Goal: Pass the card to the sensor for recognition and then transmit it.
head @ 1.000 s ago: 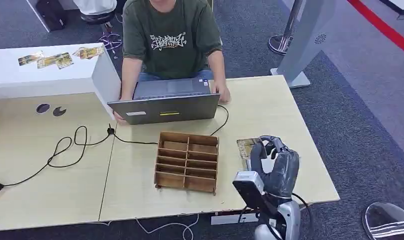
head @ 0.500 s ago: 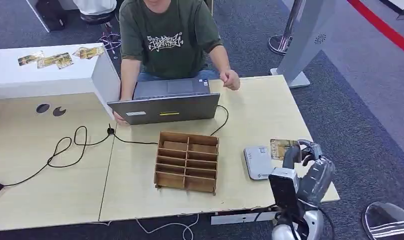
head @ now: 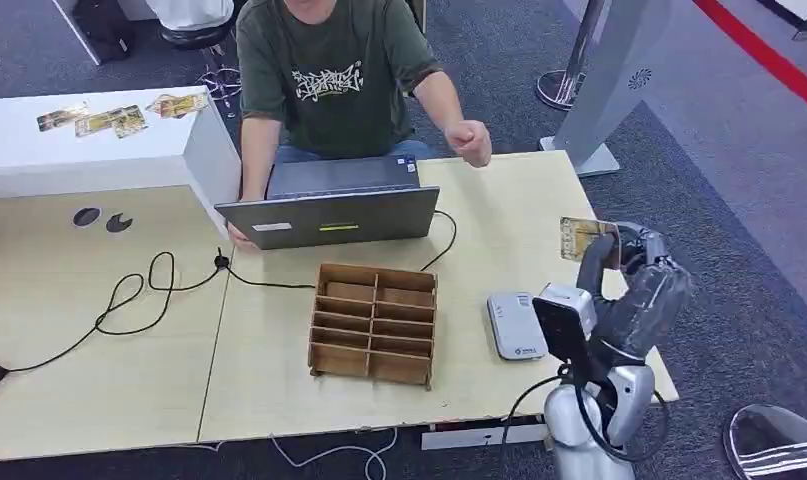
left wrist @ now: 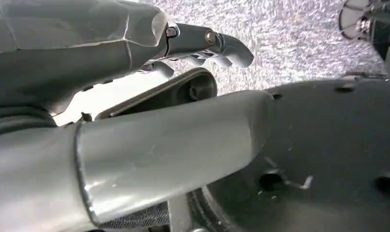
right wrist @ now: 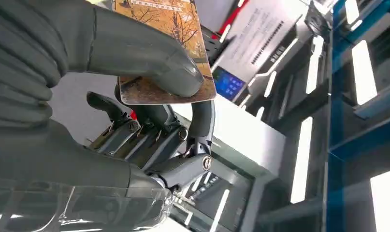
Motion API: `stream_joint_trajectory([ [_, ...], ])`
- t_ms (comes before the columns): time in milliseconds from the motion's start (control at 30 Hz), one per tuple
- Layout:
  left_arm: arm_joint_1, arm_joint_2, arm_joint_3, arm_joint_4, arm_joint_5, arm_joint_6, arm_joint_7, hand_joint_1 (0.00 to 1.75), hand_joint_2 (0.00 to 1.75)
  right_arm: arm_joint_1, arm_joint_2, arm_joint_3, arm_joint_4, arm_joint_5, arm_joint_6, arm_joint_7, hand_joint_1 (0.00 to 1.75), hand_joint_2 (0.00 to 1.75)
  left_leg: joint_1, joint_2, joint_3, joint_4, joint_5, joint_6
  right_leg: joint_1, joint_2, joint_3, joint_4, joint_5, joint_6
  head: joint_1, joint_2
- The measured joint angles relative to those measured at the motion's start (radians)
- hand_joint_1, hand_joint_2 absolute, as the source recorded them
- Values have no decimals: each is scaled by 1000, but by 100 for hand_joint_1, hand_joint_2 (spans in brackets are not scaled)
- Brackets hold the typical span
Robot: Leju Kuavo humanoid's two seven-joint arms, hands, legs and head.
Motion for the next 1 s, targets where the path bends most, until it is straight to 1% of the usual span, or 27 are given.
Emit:
stream_joint_trajectory([
  [167, -2, 18, -22, 0, -22, 0, 4, 0, 0, -112, 6, -17, 69, 84, 0, 10, 175, 175, 0, 0, 0, 0, 0, 0, 0, 0, 0, 0, 0, 0, 0, 0],
  [300, -5, 31, -48, -3, -36, -3, 10, 0, 0, -219, 6, -16, 145, 147, 0, 60, 175, 175, 0, 0, 0, 0, 0, 0, 0, 0, 0, 0, 0, 0, 0, 0],
  [400, -5, 43, -65, -10, -50, -3, 13, 0, 0, -281, 5, 5, 207, 202, 0, 128, 175, 175, 0, 0, 0, 0, 0, 0, 0, 1, 0, 0, 0, 0, 0, 0],
  [467, -7, 51, -74, -16, -62, -3, 18, 0, 0, -331, -2, 28, 251, 246, 0, 184, 175, 175, 0, 0, 0, 0, 1, -1, 0, 1, 0, 1, 1, -1, 0, 0],
  [533, -13, 60, -90, -24, -74, -6, 22, 0, 0, -390, -15, 64, 307, 289, 0, 245, 175, 175, 0, 0, 0, 0, 1, -1, 0, 1, -1, 1, 1, -1, 0, 0],
  [667, -21, 76, -112, -36, -91, -9, 32, 0, 0, -498, -41, 141, 412, 335, 0, 351, 175, 175, 0, 0, 0, 0, 2, -1, 0, 1, 0, 1, 1, 0, 0, 0],
  [767, -23, 87, -123, -45, -103, -10, 34, 0, 0, -578, -65, 202, 496, 349, 0, 436, 175, 175, 0, 0, 0, 0, 2, -1, 0, 1, -1, 1, 1, 0, 0, 0],
  [833, -26, 93, -134, -50, -110, -12, 34, 0, 0, -630, -79, 242, 545, 353, 0, 475, 175, 175, 0, 0, 0, 0, 2, -1, 0, 2, -1, 1, 1, 0, 0, 0],
  [900, -30, 99, -142, -55, -119, -14, 35, 0, 0, -684, -96, 288, 605, 354, 0, 534, 175, 175, 0, 0, 0, 0, 2, -1, 0, 1, -1, 1, 1, 0, 0, 0],
  [1000, -33, 107, -150, -60, -127, -18, 40, 0, 0, -755, -117, 339, 685, 354, 0, 576, 175, 175, 0, 0, 0, 0, 2, -1, 0, 1, -1, 1, 1, 0, 0, 0],
])
